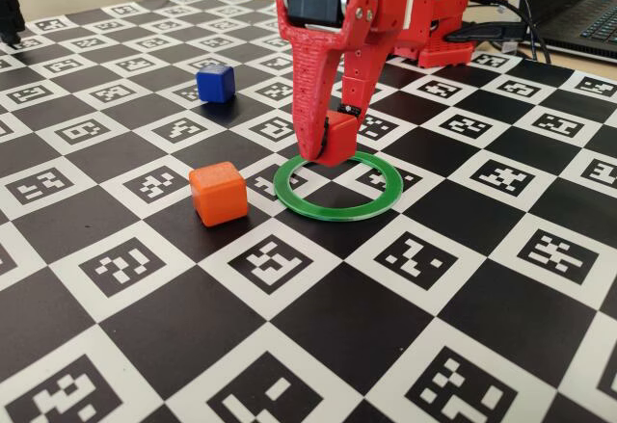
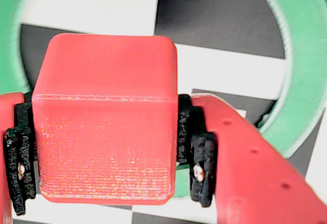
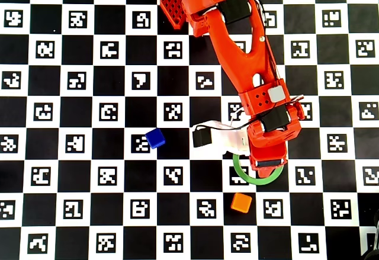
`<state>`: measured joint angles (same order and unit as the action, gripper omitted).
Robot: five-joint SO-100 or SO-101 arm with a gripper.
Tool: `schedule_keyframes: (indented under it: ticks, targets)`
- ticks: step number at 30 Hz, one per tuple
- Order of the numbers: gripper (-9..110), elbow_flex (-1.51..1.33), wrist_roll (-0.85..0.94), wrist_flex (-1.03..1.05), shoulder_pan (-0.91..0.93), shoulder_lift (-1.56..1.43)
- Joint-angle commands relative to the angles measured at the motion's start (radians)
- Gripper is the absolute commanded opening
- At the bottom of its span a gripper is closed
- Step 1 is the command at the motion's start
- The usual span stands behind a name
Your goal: Grab the red cube then put it in the green circle then put the blue cube on top and finally the orange cube on top
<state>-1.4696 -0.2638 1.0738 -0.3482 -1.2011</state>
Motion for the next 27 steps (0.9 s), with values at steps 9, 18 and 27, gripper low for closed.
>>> schedule_keyframes:
  ticks: [9, 18, 27]
  targets:
    - [5, -0.018, -0.023, -0.044, -0.002, -0.017]
    - [5, -0.023, -0.031, -0.055, -0.011, 0.006]
    - [5, -0.023, -0.032, -0.061, -0.023, 0.009]
